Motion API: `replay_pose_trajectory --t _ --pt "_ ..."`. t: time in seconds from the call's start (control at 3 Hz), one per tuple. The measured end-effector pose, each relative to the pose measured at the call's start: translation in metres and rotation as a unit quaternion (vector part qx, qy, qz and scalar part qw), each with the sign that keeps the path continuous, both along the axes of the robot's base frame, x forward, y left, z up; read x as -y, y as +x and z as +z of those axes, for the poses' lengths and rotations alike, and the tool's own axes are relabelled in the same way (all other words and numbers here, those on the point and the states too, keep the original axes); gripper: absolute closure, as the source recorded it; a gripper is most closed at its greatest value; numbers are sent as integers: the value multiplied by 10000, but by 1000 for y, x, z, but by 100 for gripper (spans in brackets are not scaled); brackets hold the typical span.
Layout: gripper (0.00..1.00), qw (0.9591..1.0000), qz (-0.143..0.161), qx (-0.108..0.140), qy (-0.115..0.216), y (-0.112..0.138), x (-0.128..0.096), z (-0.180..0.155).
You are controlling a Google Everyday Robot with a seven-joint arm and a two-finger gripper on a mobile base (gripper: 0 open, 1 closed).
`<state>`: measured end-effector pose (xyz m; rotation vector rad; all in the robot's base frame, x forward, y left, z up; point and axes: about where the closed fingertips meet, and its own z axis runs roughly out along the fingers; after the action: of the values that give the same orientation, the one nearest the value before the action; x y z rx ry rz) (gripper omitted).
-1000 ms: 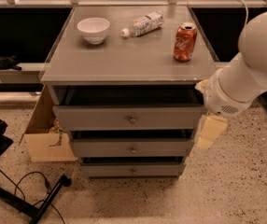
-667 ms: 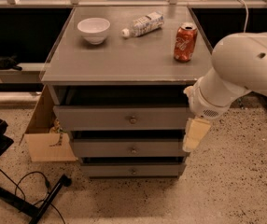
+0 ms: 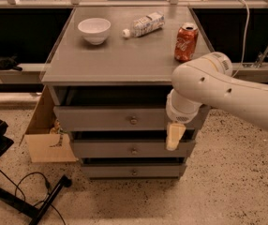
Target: Open top drawer
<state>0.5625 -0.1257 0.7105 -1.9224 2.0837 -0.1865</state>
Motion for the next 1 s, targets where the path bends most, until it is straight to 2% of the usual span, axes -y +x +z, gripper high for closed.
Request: replay_pose_trajectory --t 0.33,0.67,1.0 --pt "0 9998 -23 -38 -181 27 -9 -29" --pt "0 9995 -98 -199 -219 47 -13 -55" --pt "18 9989 -198 -396 -161 60 -15 -76"
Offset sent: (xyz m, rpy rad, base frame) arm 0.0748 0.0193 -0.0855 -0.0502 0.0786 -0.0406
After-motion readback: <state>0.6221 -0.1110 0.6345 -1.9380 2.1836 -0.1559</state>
